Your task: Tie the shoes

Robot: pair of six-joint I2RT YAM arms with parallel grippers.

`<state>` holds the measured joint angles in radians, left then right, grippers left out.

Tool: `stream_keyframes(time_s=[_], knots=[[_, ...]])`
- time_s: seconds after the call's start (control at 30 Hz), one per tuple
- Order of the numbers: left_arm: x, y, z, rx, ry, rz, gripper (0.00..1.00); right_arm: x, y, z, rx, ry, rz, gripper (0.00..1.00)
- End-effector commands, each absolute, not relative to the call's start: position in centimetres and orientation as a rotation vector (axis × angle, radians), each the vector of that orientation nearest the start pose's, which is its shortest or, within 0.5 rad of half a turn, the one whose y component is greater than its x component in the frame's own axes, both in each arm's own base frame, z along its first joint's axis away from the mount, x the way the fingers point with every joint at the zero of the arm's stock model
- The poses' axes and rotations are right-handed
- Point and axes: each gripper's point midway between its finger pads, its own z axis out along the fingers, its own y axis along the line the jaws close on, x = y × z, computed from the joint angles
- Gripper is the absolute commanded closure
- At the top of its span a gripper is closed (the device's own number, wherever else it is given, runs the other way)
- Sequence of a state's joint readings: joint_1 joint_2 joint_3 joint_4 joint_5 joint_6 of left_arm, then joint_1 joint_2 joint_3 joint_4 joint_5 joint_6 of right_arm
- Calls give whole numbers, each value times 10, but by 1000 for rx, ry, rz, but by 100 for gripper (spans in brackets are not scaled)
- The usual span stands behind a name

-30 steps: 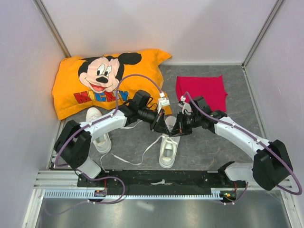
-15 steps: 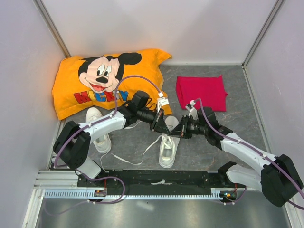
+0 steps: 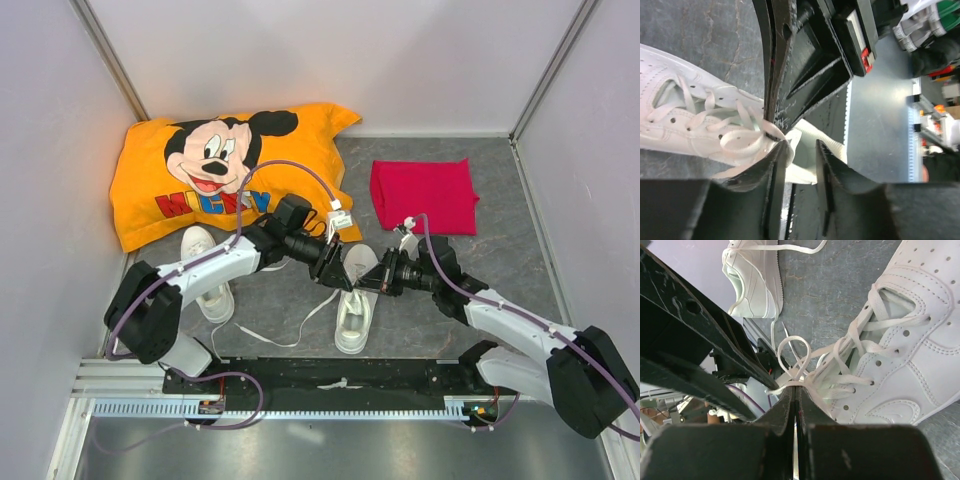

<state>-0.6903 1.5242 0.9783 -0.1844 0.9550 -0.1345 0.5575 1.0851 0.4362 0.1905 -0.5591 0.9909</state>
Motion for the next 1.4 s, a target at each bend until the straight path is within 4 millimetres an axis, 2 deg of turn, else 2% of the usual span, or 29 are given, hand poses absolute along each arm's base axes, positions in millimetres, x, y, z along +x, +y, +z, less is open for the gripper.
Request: stream_keyframes(time_s=[0.0,0.17,0.3,0.47,0.83,1.37], knots=[[185,-323,179,1214,1942,-1383,58,198,264,151,37,2191,1462,100],[200,-311,188,1161,1924,-1343,50,197,262,150,19,2178,1449,100],[222,-302,184,1087,1962,-1293,50,198,262,152,17,2163,1451,100],[243,-305,175,1036,1997,-1245,51,198,262,152,15,2165,1451,100],[245,-329,176,949,2046,-1478,49,199,262,151,14,2166,1445,100],[233,-335,146,789,2187,-1598,48,199,262,153,5,2158,1446,100]])
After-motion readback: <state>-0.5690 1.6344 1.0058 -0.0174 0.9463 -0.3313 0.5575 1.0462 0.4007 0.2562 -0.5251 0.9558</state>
